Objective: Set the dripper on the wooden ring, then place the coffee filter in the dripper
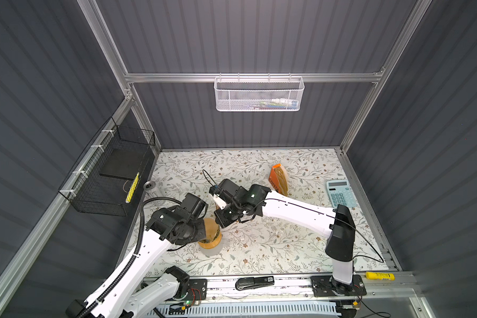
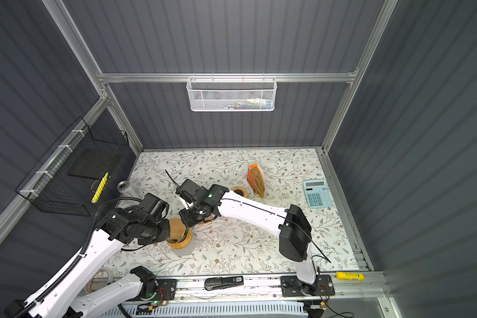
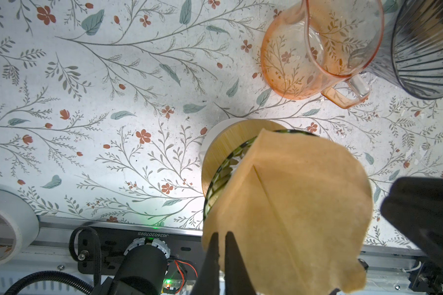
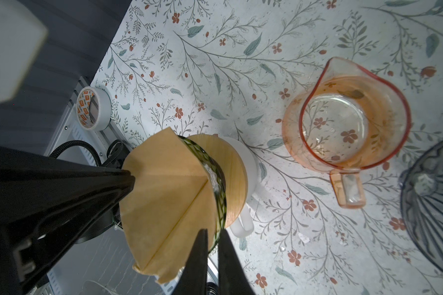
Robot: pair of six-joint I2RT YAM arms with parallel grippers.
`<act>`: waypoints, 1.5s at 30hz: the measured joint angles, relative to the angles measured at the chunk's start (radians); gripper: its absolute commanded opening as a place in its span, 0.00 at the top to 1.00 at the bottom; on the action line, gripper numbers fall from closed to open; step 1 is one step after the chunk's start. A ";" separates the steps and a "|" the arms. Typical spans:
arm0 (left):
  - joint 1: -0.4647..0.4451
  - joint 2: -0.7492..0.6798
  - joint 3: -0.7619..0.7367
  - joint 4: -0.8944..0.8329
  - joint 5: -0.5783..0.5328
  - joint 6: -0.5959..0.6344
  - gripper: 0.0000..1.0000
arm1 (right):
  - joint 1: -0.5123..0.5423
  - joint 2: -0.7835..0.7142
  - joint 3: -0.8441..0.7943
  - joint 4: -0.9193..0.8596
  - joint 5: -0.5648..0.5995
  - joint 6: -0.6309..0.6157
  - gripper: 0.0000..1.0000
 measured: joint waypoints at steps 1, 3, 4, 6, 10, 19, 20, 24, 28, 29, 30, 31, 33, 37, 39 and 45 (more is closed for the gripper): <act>0.000 0.000 0.000 0.000 0.000 0.000 0.91 | 0.000 0.000 0.000 0.000 0.000 0.000 0.89; 0.000 -0.002 0.000 0.001 0.000 -0.003 0.91 | 0.000 0.000 0.000 0.001 0.000 0.001 0.90; 0.000 -0.003 -0.001 0.001 0.000 -0.004 0.91 | 0.000 0.000 -0.001 0.002 0.000 0.001 0.91; 0.000 -0.014 -0.010 0.009 0.000 -0.010 0.90 | 0.000 0.000 -0.007 0.003 0.000 0.001 0.92; 0.000 -0.036 -0.032 0.017 0.000 -0.019 0.90 | 0.000 0.000 -0.024 0.003 0.000 0.002 0.93; 0.000 -0.042 -0.050 0.034 0.001 -0.023 0.90 | 0.000 0.000 -0.035 0.008 -0.001 0.002 0.93; 0.000 -0.044 -0.050 0.036 0.001 -0.023 0.90 | 0.000 0.000 -0.035 0.009 0.000 0.002 0.93; 0.000 -0.046 -0.050 0.039 0.001 -0.023 0.90 | 0.000 0.000 -0.035 0.009 0.003 0.002 0.91; 0.000 -0.046 -0.050 0.039 0.001 -0.023 0.90 | 0.000 -0.002 -0.035 0.009 0.010 0.006 0.87; 0.000 -0.046 -0.050 0.039 0.001 -0.023 0.90 | 0.000 -0.004 -0.035 0.009 0.011 0.008 0.87; 0.000 -0.047 -0.050 0.039 0.001 -0.023 0.90 | 0.000 -0.006 -0.035 0.010 0.012 0.010 0.87; 0.000 -0.048 -0.050 0.039 0.000 -0.023 0.90 | 0.000 -0.010 -0.035 0.010 0.013 0.011 0.86; 0.000 -0.051 -0.050 0.038 0.000 -0.024 0.90 | 0.001 -0.017 -0.035 0.010 0.014 0.013 0.86; 0.000 -0.056 -0.050 0.039 0.000 -0.026 0.91 | 0.005 -0.025 -0.035 0.010 0.013 0.014 0.87; 0.000 -0.057 -0.050 0.039 0.000 -0.026 0.90 | 0.009 -0.025 -0.035 0.010 0.011 0.016 0.88; 0.000 -0.057 -0.050 0.039 0.000 -0.026 0.90 | 0.014 -0.024 -0.035 0.013 -0.008 0.018 0.89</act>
